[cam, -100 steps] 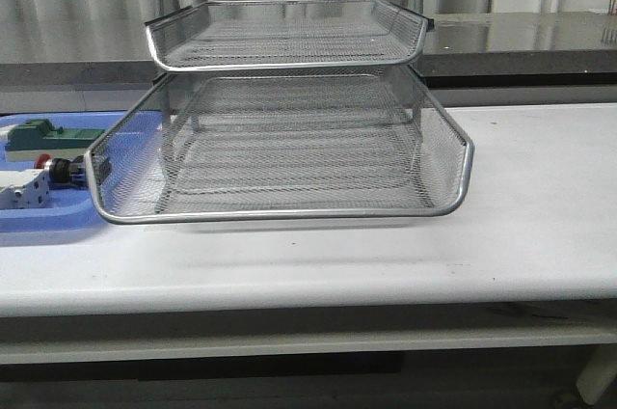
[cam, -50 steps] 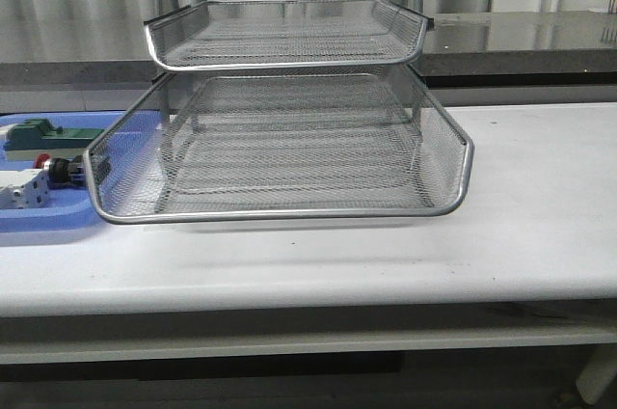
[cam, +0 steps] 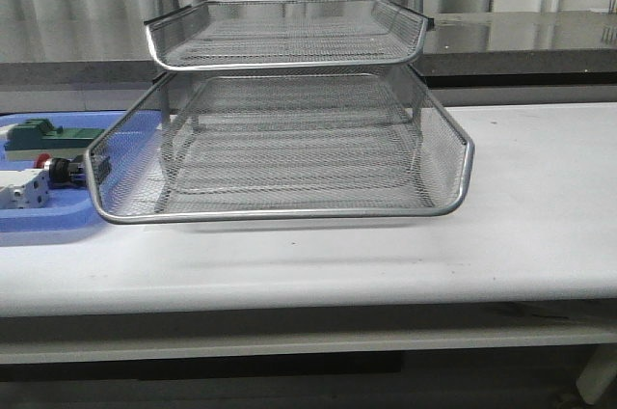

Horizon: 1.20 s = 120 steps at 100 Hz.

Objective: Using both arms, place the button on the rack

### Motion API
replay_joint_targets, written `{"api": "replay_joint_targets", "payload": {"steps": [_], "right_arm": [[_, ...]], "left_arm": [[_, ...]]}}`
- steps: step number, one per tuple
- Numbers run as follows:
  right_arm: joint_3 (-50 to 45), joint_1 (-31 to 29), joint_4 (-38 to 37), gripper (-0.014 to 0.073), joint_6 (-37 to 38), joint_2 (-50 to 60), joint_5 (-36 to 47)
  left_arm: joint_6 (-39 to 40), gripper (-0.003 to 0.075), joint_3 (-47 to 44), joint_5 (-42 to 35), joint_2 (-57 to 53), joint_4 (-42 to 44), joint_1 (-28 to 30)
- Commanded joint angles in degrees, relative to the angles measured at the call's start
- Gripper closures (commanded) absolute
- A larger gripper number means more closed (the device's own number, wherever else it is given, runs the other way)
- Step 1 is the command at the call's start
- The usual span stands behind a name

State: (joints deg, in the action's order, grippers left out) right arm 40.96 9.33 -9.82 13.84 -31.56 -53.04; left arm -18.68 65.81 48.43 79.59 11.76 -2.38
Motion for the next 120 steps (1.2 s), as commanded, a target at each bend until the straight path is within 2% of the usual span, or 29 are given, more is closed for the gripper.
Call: {"api": "replay_joint_targets", "payload": {"steps": [1,14,29,46,68,106,120], "right_arm": [[2.0,-0.1,-1.3,0.0664,-0.1,-0.1,3.1],[2.0,-0.1,-1.3,0.0664,-0.1,-0.1,3.1],[2.0,-0.1,-1.3,0.0664,-0.1,-0.1,3.1],[2.0,-0.1,-1.3,0.0664,-0.1,-0.1,3.1],[2.0,-0.1,-1.3,0.0664,-0.1,-0.1,3.1],[2.0,-0.1,-1.3,0.0664,-0.1,-0.1,3.1],[2.0,-0.1,-1.3,0.0664,-0.1,-0.1,3.1]], "left_arm": [[-0.1,0.0012,1.9,-3.3,-1.7,0.7,0.1],[-0.1,0.0034,1.9,-3.3,-1.7,0.2,0.1],[0.1,0.0076,1.9,-4.8,-1.2,-4.2,0.1],[-2.1,0.0080,3.8,-6.4,1.4,-4.0,0.1],[-6.8,0.0080,14.1,-4.6,10.2,-4.2,0.1],[-17.5,0.0080,34.8,4.6,28.7,-4.1,0.1],[-18.4,0.0080,40.2,4.9,34.1,-4.0,0.1]]}}
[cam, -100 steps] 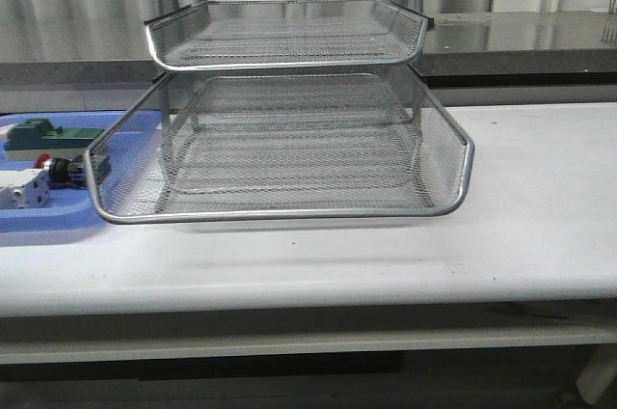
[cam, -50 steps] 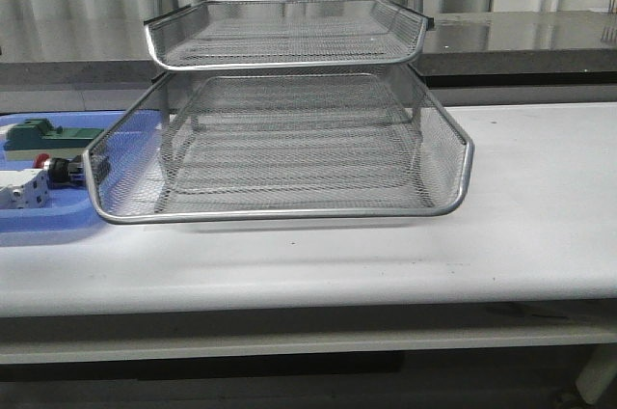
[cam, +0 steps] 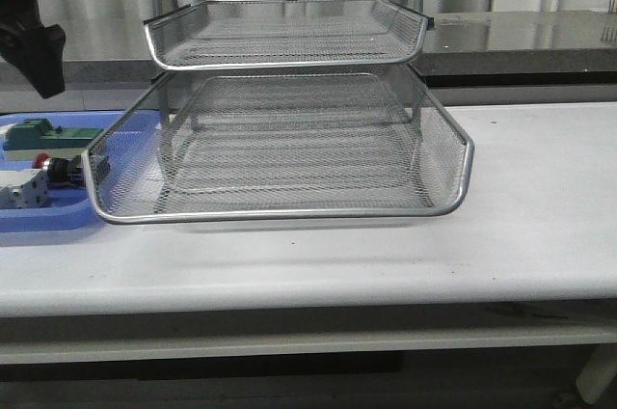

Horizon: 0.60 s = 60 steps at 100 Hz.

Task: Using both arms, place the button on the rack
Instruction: 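Lower the left gripper into the blue tray and grasp the red button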

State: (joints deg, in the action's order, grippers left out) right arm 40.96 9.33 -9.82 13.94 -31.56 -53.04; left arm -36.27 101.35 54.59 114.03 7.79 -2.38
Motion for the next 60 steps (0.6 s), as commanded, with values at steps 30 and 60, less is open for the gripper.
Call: {"api": "replay_joint_targets", "payload": {"steps": [30,60], "right_arm": [[2.0,-0.1,-1.3,0.0664,-0.2,-0.1,3.1],[2.0,-0.1,-1.3,0.0664,-0.2,-0.1,3.1]], "left_arm": [[-6.1,0.0080,10.6,1.1,7.4,-0.1,0.1],[-7.9,0.0080,10.9,0.8,10.8,-0.2,0.1]]}}
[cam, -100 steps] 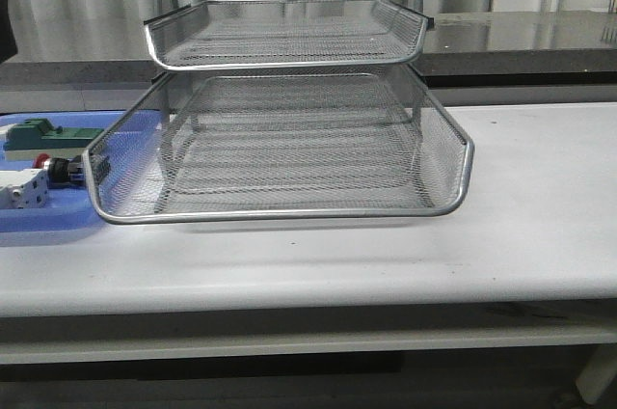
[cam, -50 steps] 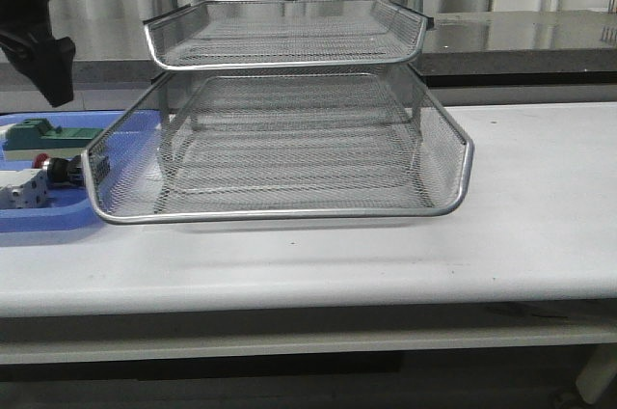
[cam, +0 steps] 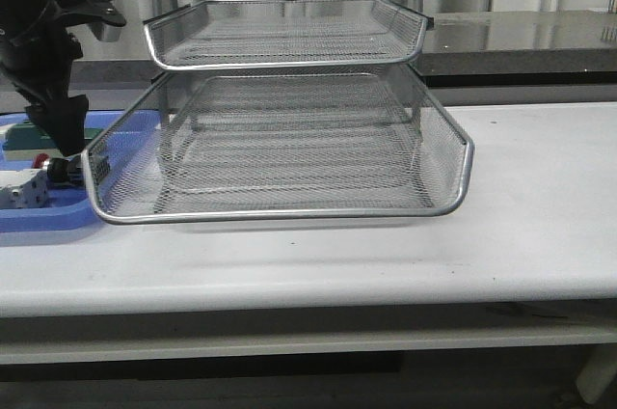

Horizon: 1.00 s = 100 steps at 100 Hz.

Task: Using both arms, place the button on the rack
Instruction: 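Lower the left gripper into the blue tray and grasp the red button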

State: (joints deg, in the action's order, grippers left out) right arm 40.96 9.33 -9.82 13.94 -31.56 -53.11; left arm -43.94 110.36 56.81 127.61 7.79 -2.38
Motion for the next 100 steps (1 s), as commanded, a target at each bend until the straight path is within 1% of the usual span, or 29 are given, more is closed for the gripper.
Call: {"api": "replay_joint_targets", "payload": {"steps": [1,39,56,64,100], "right_arm": [[2.0,-0.1,-1.3,0.0664,-0.2,-0.1,3.2],[2.0,-0.1,-1.3,0.0664,-0.2,-0.1,3.2],[2.0,-0.1,-1.3,0.0664,-0.2,-0.1,3.2],[2.0,-0.1,-1.3,0.0664,-0.2,-0.1,3.2],[2.0,-0.1,-1.3,0.0664,-0.2,-0.1,3.2]], "left_arm": [[-0.2,0.0080,1.9,-1.4,-2.6,-0.2,0.1],[-1.1,0.0080,1.9,-2.4,0.5,-0.3,0.1],[-1.6,0.0080,1.9,-4.1,0.6,-0.5,0.1],[-3.0,0.0080,1.9,-4.1,0.8,-1.4,0.1],[-3.4,0.0080,2.4,-4.3,4.3,-3.3,0.1]]}}
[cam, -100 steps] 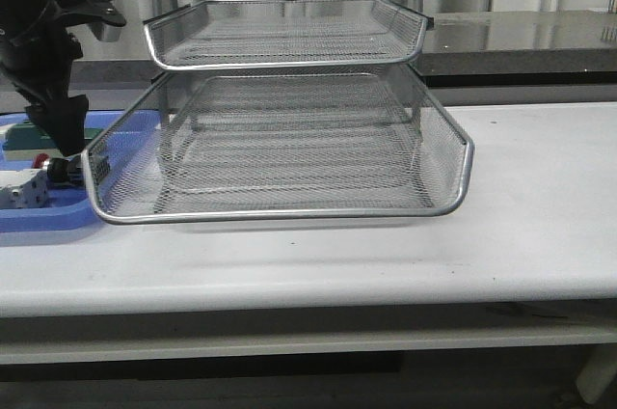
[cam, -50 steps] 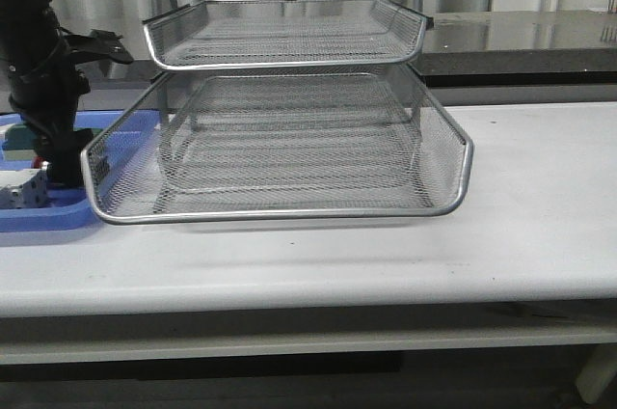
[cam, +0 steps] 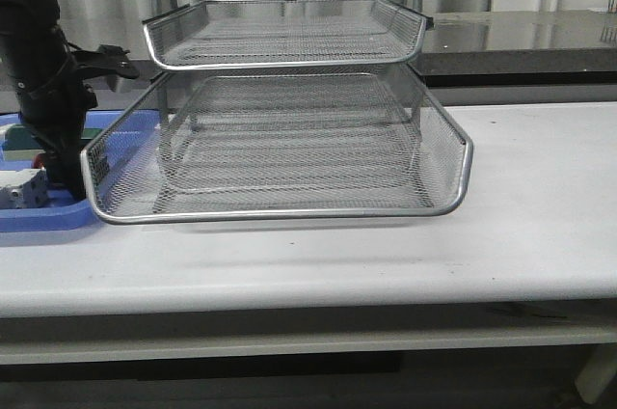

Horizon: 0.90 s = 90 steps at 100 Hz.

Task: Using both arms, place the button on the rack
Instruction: 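Lower the left gripper into the blue tray and grasp the red button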

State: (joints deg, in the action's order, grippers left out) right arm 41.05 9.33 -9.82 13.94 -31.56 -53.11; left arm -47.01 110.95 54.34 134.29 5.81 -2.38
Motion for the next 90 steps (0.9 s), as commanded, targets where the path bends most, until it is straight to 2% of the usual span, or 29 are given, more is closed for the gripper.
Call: {"api": "replay_joint_targets", "payload": {"steps": [1,21,28,37,54,61,73,90], "right_arm": [[1.9,-0.1,-1.3,0.0664,-0.2,-0.1,3.2],[1.9,-0.1,-1.3,0.0664,-0.2,-0.1,3.2],[1.9,-0.1,-1.3,0.0664,-0.2,-0.1,3.2],[1.9,-0.1,-1.3,0.0664,-0.2,-0.1,3.2],[1.9,-0.1,-1.3,0.0664,-0.2,-0.1,3.2],[1.9,-0.1,-1.3,0.0664,-0.2,-0.1,3.2],[1.9,-0.1,-1.3,0.0664,-0.2,-0.1,3.2],[1.9,-0.1,-1.3,0.0664,-0.2,-0.1,3.2]], "left_arm": [[-0.4,0.0080,1.9,-1.8,-2.2,-1.6,0.1],[-2.0,0.0087,1.9,-2.3,-1.2,-4.0,0.1],[-2.1,0.0128,1.9,-2.3,-1.2,-4.4,0.1],[-2.1,0.0239,1.9,-2.3,-1.2,-4.8,0.1],[-2.1,0.0545,1.9,-2.2,-1.2,-5.8,0.1],[-2.1,0.0643,1.9,-2.1,-1.2,-5.8,0.1],[-1.6,0.0731,2.0,-0.9,-1.6,-5.8,0.1],[1.8,0.0741,2.4,-1.2,-4.1,-5.8,0.1]]}}
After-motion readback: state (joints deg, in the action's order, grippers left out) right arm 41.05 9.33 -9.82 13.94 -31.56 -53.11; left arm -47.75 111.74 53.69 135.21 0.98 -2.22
